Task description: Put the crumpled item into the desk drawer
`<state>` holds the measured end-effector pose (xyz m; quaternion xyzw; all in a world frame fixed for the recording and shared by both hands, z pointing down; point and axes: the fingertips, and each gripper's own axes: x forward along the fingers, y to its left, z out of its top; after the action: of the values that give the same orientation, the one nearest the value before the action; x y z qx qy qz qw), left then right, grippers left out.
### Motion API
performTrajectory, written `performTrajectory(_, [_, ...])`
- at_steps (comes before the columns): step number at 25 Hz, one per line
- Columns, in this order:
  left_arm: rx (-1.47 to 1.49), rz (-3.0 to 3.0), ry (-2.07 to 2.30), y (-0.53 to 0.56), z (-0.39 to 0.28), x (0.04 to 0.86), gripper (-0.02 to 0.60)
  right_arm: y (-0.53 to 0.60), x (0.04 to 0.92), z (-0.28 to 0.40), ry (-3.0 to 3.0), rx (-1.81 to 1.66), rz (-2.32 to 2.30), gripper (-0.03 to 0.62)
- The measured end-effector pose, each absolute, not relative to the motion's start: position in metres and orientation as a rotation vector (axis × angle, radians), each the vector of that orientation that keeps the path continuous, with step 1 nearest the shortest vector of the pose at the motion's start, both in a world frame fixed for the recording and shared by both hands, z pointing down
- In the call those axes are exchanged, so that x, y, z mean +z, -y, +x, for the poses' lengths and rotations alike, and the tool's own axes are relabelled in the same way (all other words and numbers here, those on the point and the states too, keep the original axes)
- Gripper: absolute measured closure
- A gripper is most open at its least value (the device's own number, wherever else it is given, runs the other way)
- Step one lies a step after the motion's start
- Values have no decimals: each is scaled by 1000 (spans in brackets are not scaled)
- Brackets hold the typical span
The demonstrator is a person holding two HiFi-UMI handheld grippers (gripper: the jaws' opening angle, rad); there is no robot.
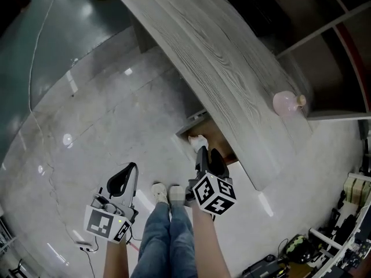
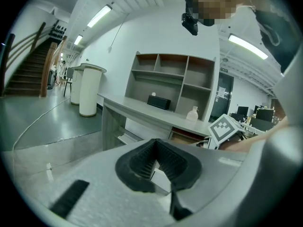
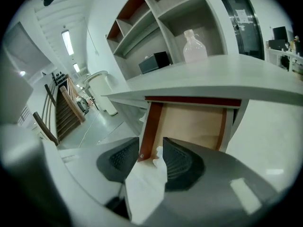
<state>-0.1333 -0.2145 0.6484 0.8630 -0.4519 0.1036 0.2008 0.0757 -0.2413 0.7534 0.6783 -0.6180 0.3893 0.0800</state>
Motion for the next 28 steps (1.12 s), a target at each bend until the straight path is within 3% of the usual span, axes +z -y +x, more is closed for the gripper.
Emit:
performTrajectory(4, [267,2450,1293,223,-130,617,578,243,701,64,1970,1060,2043,461])
performTrajectory(10, [166,2595,1366,255,-113,511,580,270,559,81,2211,748,2145,582])
performTrajectory(20, [-54,2794,1534,271,-102,309,580,275,323,129,2487,242,2224,583])
performTrajectory(28, [-151,2912,1587,251,-91,211,580,241,236,142,2575,12,2239,583])
